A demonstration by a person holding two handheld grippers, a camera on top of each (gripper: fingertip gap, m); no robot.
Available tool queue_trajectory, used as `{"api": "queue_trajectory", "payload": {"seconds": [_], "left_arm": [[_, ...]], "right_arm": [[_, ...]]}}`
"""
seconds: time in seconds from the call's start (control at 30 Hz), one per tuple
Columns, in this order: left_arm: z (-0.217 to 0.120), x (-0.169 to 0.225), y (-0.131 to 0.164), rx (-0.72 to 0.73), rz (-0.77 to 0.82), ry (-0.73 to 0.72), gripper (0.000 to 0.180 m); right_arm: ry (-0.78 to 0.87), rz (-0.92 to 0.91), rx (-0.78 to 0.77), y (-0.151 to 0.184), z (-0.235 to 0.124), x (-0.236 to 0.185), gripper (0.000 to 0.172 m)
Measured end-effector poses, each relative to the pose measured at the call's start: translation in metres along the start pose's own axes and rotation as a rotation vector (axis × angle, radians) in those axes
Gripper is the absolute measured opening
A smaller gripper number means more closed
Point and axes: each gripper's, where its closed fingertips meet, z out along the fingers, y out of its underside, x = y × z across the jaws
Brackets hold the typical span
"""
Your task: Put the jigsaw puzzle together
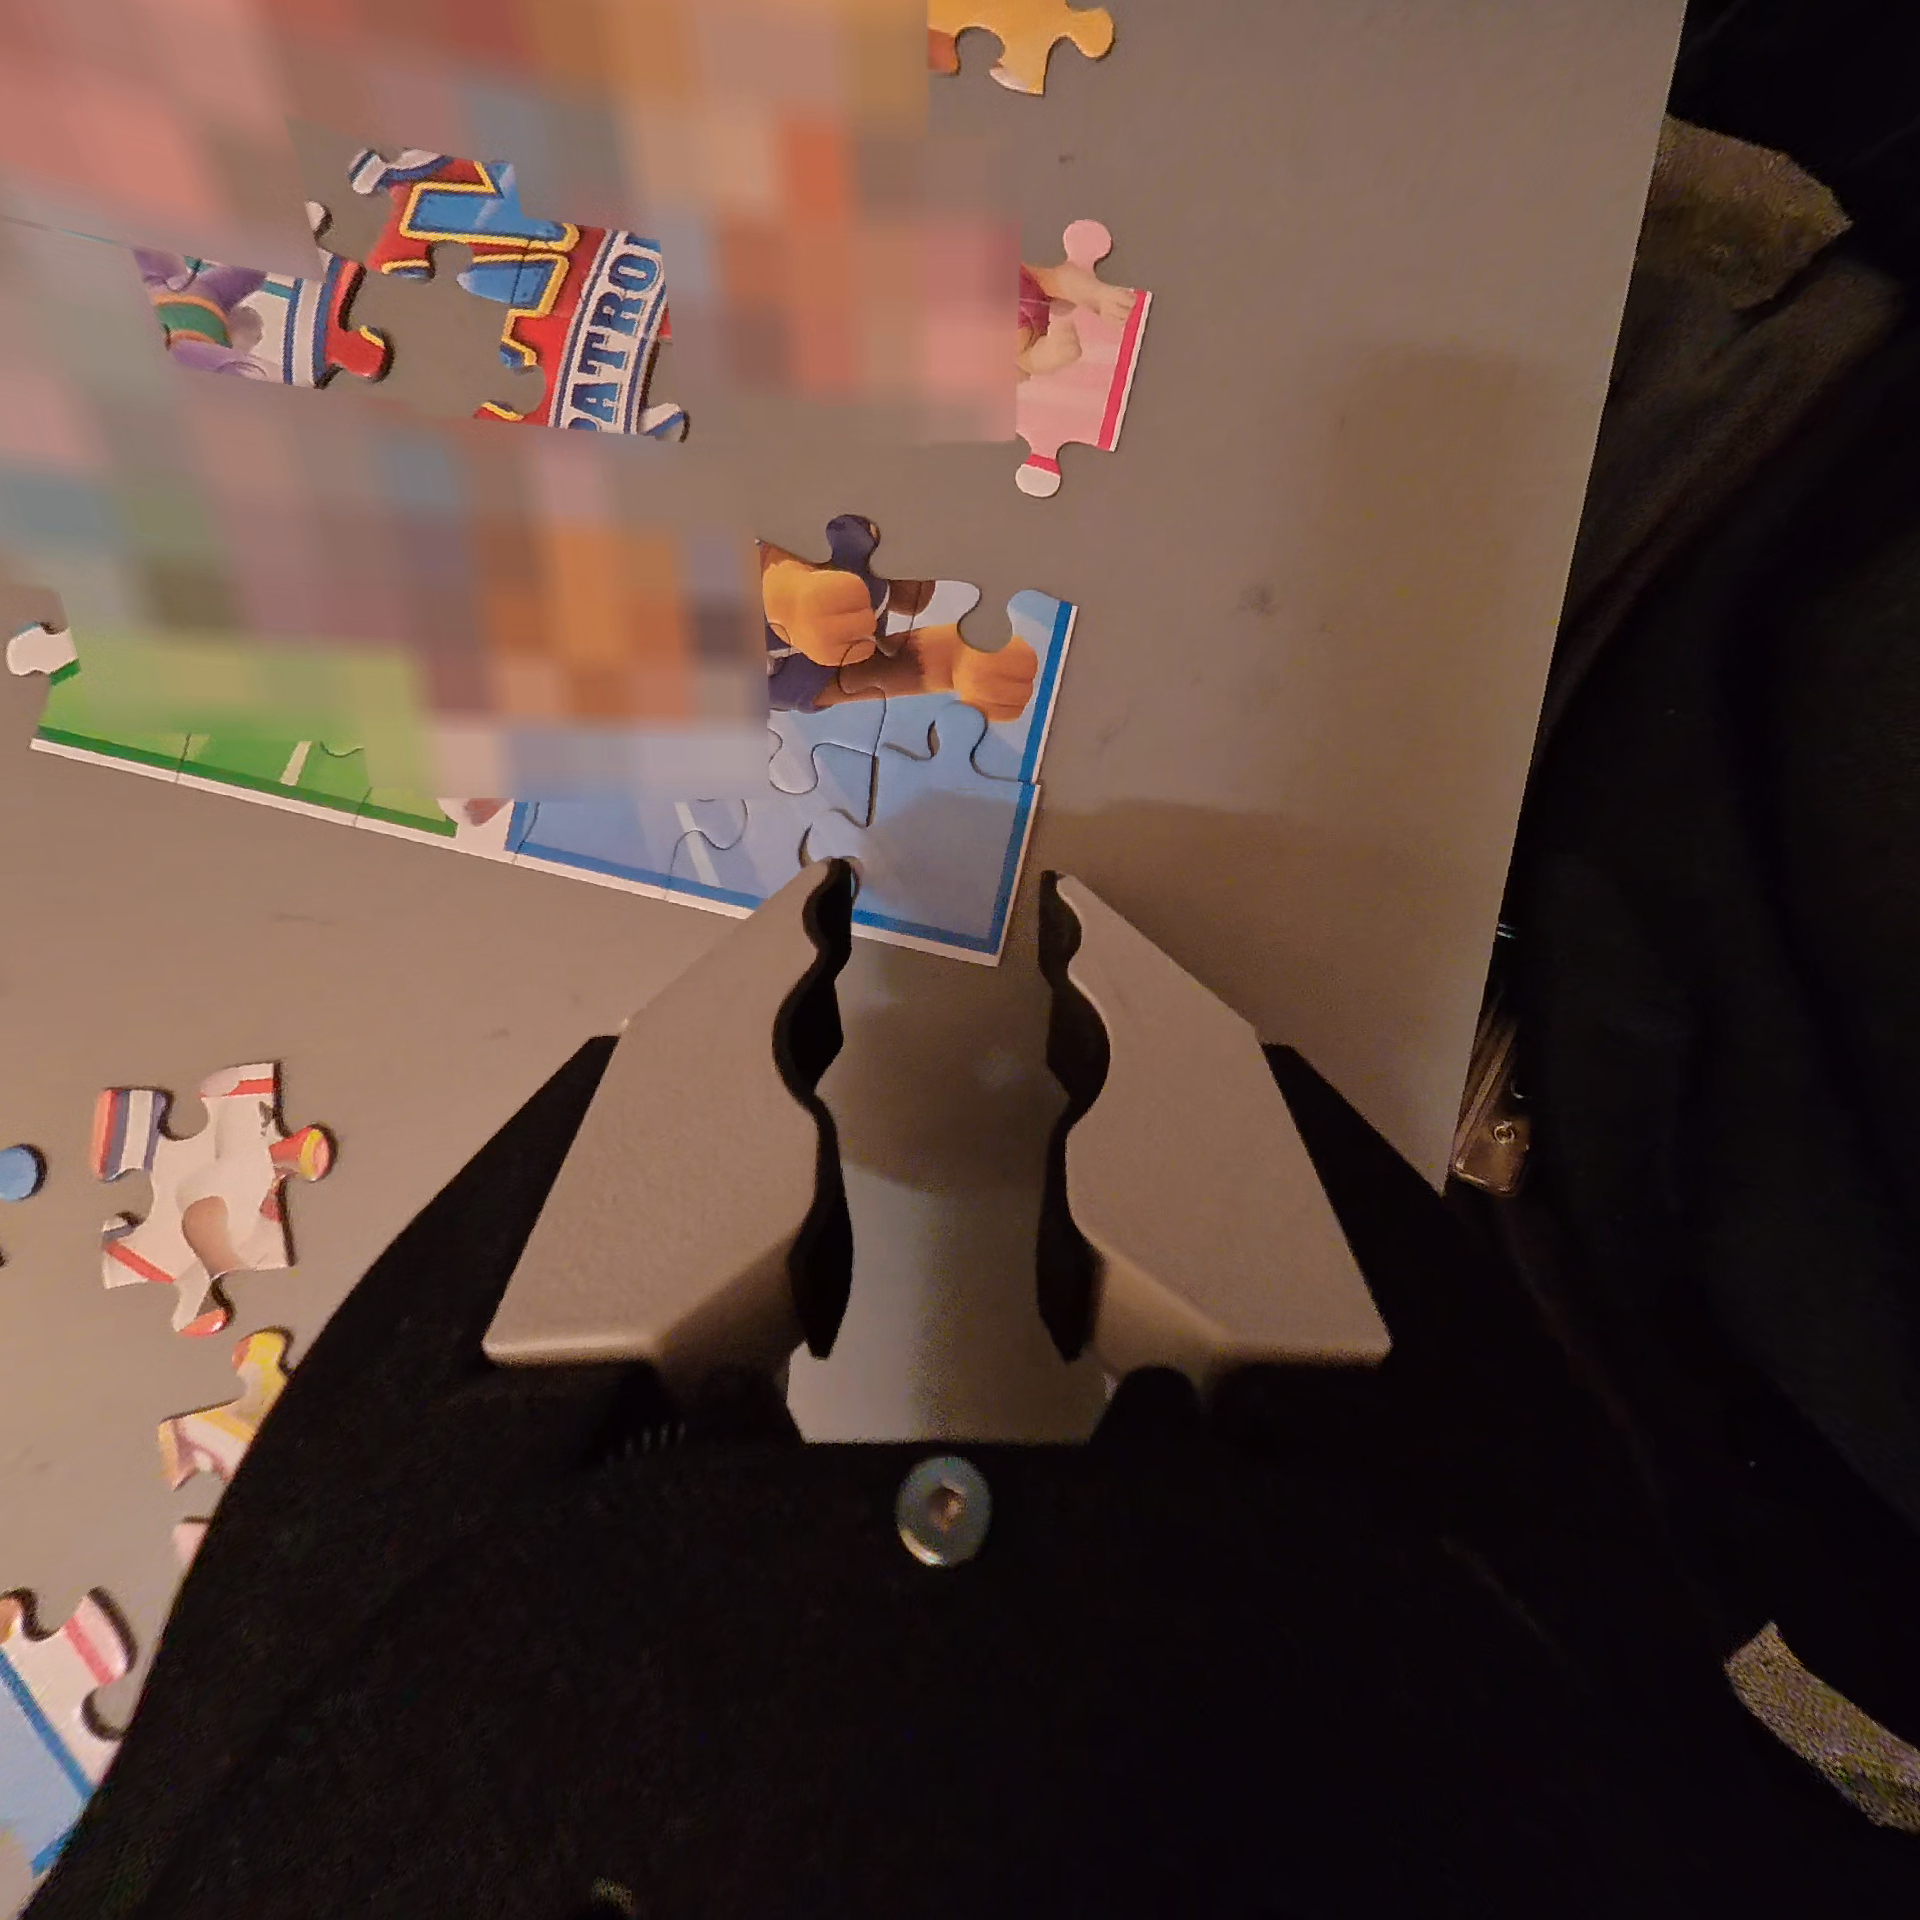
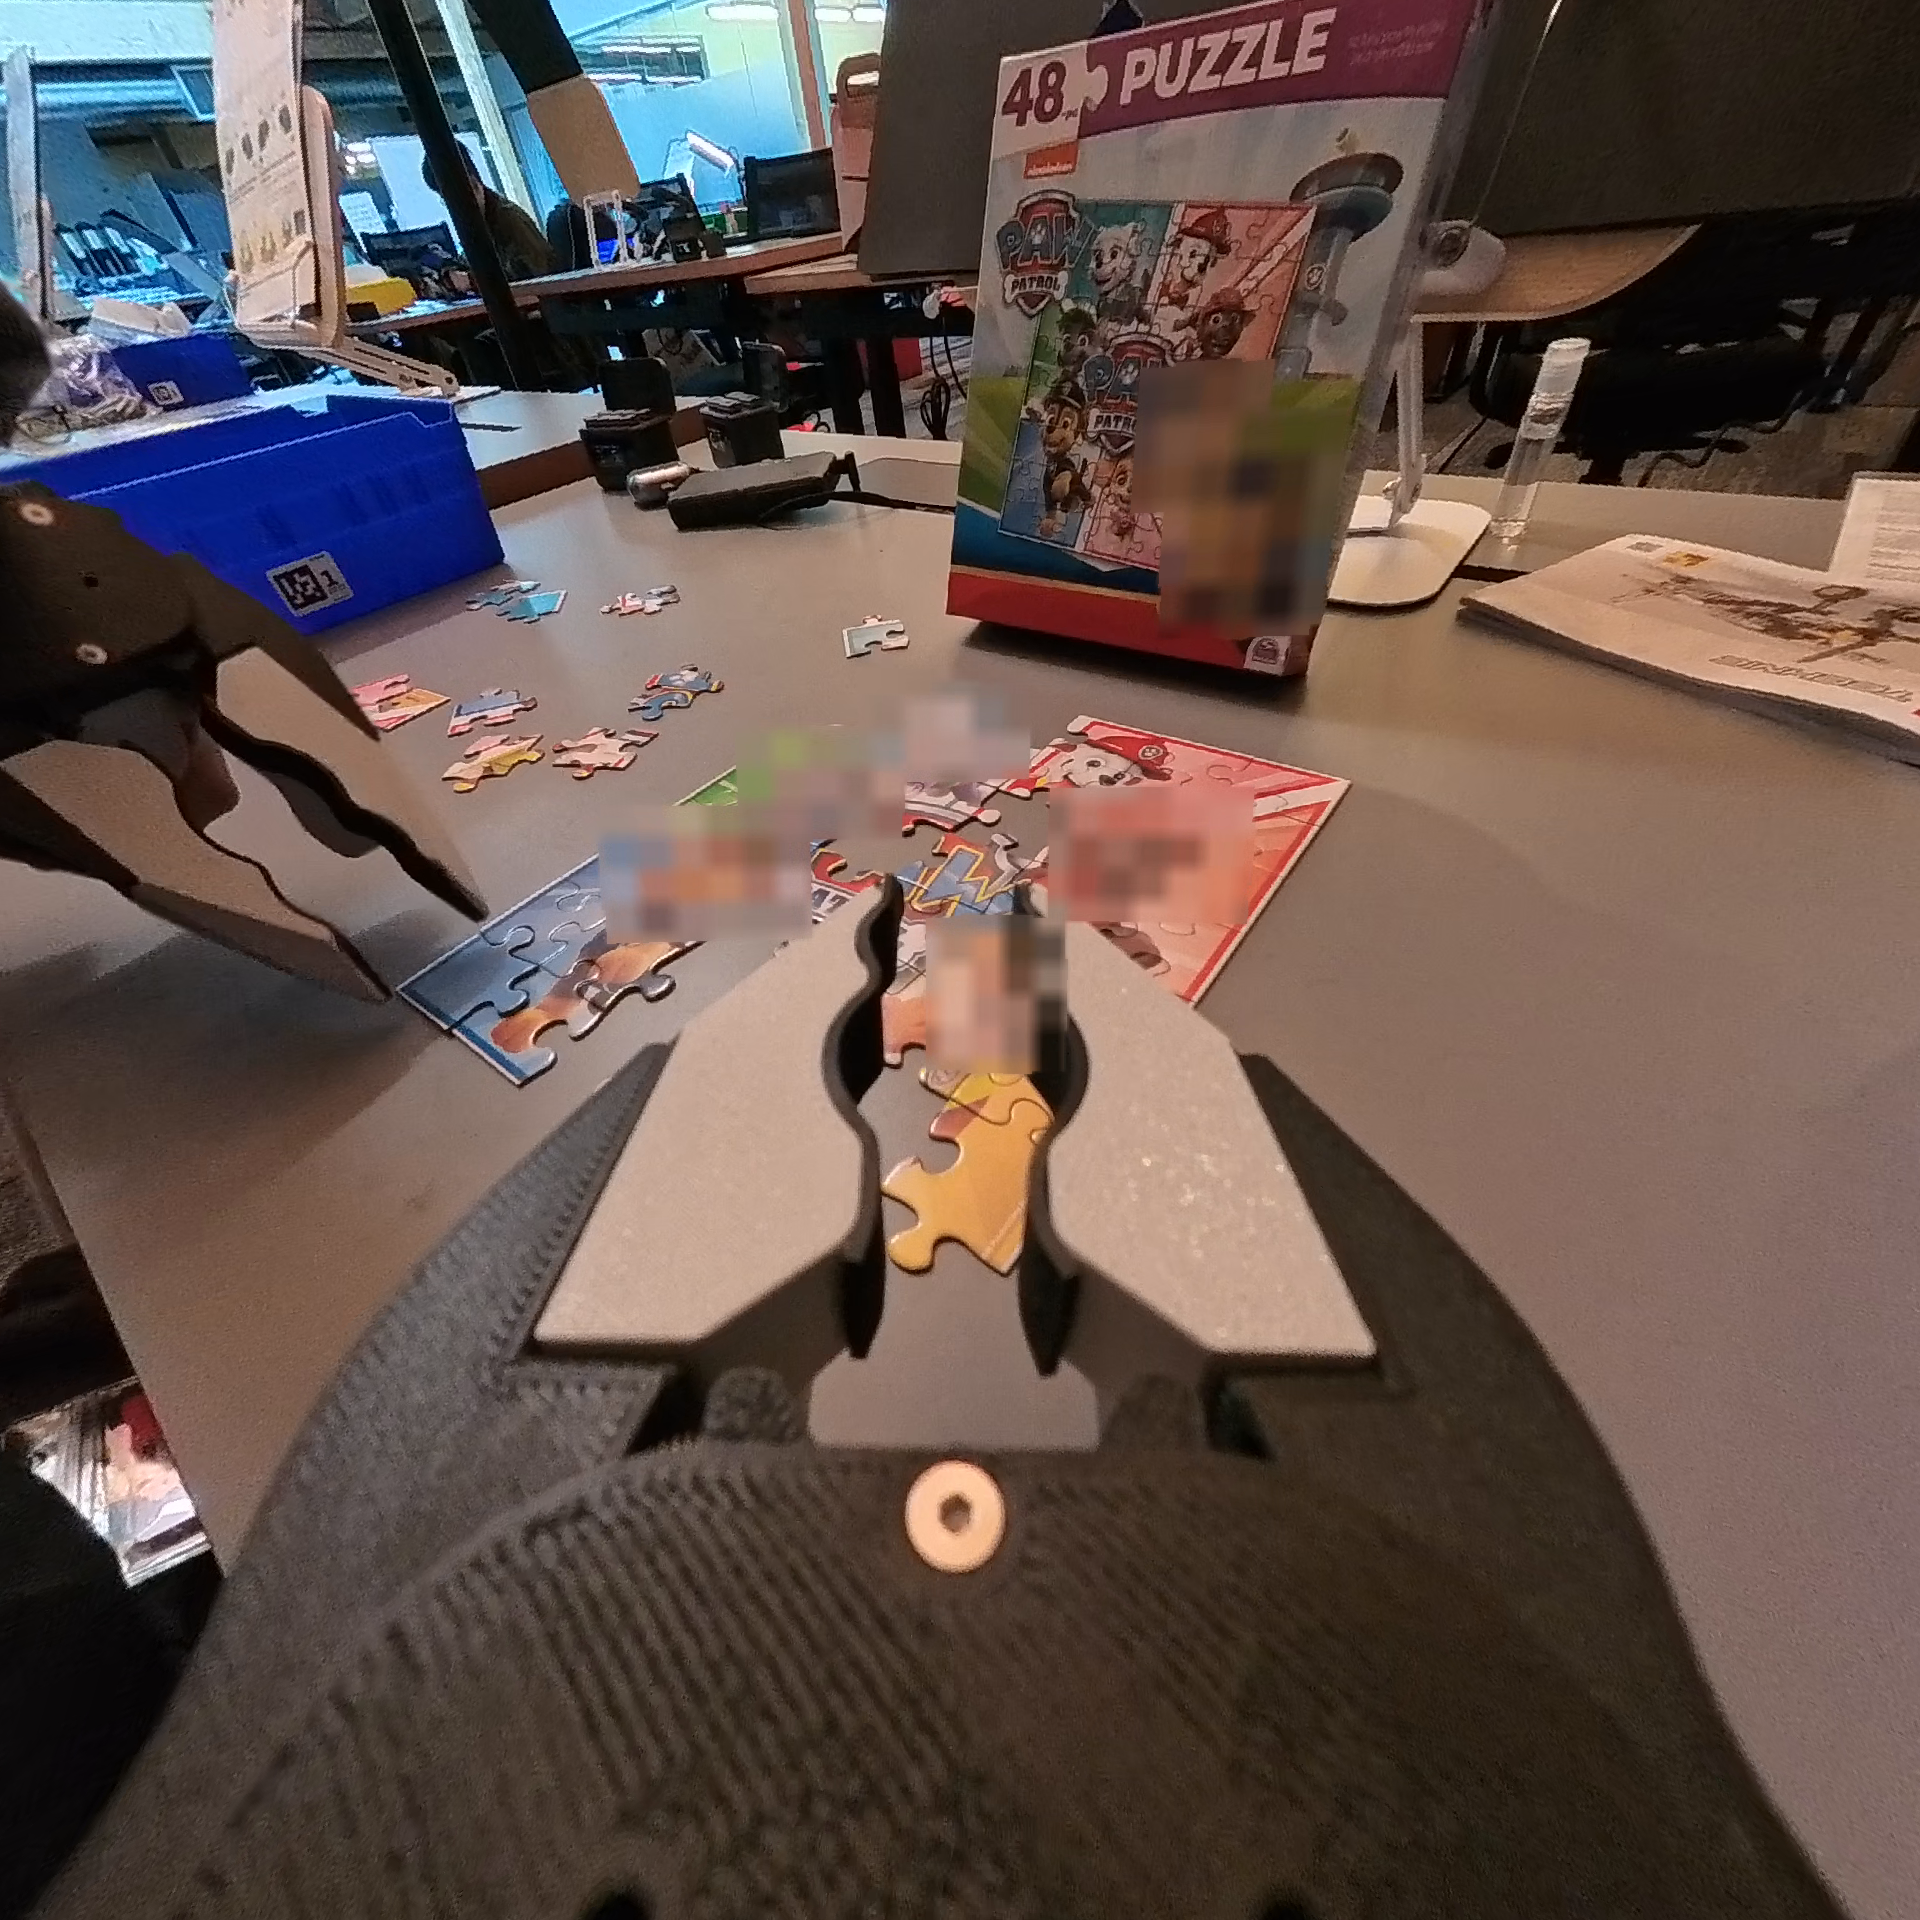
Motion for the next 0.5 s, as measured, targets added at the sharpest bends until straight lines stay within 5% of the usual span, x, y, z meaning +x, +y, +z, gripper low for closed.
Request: {"api": "queue_trajectory", "payload": {"seconds": [0.5], "left_arm": [[-0.005, -0.011, 0.005, 0.034, -0.038, -0.087, 0.028]], "right_arm": [[-0.043, -0.008, 0.03, -0.005, 0.002, -0.02, 0.017]]}}
